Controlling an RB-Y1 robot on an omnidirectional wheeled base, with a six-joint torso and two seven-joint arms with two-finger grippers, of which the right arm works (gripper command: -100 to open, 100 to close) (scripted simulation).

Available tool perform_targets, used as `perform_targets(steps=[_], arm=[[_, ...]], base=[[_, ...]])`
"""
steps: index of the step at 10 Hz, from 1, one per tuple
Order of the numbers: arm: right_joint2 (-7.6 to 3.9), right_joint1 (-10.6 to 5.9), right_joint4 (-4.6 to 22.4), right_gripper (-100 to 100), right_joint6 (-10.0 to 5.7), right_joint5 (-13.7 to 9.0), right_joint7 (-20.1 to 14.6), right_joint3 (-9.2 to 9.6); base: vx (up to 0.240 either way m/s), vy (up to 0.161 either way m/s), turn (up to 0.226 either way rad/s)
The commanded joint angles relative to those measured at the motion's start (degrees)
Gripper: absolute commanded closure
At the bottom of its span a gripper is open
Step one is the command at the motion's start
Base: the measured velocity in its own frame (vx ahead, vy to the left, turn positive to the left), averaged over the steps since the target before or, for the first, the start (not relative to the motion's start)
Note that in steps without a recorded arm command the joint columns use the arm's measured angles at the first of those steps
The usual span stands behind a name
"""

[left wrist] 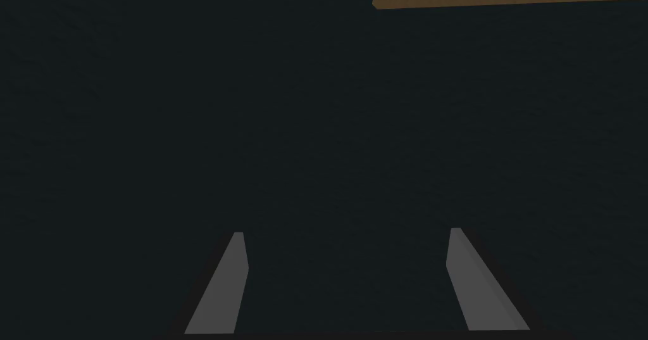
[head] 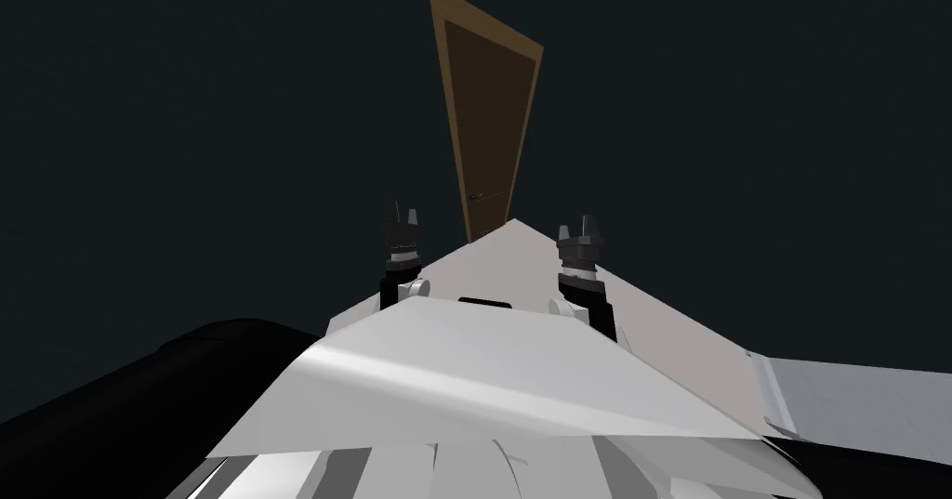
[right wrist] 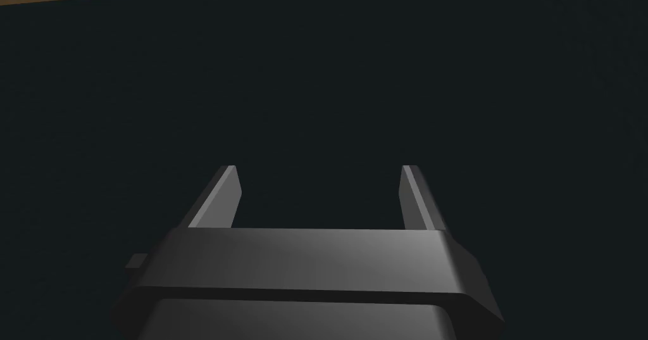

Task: Pull the door open

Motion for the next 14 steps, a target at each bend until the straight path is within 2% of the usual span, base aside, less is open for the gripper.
perform_targets(steps=[1, 2, 5, 14], arm=[[-0.43, -0.89, 1.99, -100, -0.38, -0.21, 0.04, -0.14], [-0.57, -1.2, 2.68, -100, -0.51, -0.29, 0.06, -0.18], [-1.52, -3.44, 7.68, -100, -1.46, -0.82, 0.16, -0.52], [-3.44, -8.46, 18.9, -100, -3.59, -2.02, 0.4, -1.28]], base=[[0.057, 0.005, 0.142], [0.085, -0.018, 0.126], [0.104, -0.016, 0.146], [0.086, -0.022, 0.123]])
